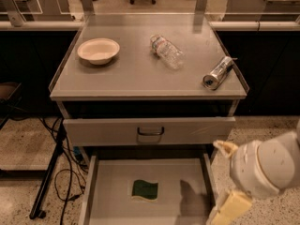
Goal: Pick sponge from middle drawer and place on counter
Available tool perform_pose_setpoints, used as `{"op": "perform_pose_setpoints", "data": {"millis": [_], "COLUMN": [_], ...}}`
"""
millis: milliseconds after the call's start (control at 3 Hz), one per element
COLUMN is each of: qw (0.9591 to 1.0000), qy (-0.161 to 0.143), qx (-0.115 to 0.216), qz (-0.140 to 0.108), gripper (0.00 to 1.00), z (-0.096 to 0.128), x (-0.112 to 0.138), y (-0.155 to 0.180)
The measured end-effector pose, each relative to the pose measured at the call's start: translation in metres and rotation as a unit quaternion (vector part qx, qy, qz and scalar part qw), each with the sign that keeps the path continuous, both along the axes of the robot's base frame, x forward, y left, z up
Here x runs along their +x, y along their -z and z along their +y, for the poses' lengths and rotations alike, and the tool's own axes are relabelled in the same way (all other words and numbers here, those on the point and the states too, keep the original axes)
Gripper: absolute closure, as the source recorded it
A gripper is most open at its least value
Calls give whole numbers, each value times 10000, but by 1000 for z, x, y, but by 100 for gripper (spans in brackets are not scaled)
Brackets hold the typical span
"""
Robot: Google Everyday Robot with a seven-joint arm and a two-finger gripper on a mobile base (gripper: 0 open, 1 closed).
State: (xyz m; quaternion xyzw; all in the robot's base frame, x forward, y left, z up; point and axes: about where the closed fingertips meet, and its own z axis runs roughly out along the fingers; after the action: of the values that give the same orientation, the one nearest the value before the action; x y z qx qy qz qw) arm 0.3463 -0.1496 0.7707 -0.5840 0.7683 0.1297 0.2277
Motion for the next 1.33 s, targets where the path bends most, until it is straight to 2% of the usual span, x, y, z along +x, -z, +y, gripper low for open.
{"op": "perform_pose_setpoints", "data": {"millis": [333,667,1000,1333], "qw": [9994,9993,9984,9981], "qy": [7,12,224,316], "qx": [-30,-28,55,206], "qz": [347,361,518,486], "gripper": [0,0,0,0], "z": [0,3,8,12], "x": [-26,-29,-15,21], "y": [32,38,87,139]}}
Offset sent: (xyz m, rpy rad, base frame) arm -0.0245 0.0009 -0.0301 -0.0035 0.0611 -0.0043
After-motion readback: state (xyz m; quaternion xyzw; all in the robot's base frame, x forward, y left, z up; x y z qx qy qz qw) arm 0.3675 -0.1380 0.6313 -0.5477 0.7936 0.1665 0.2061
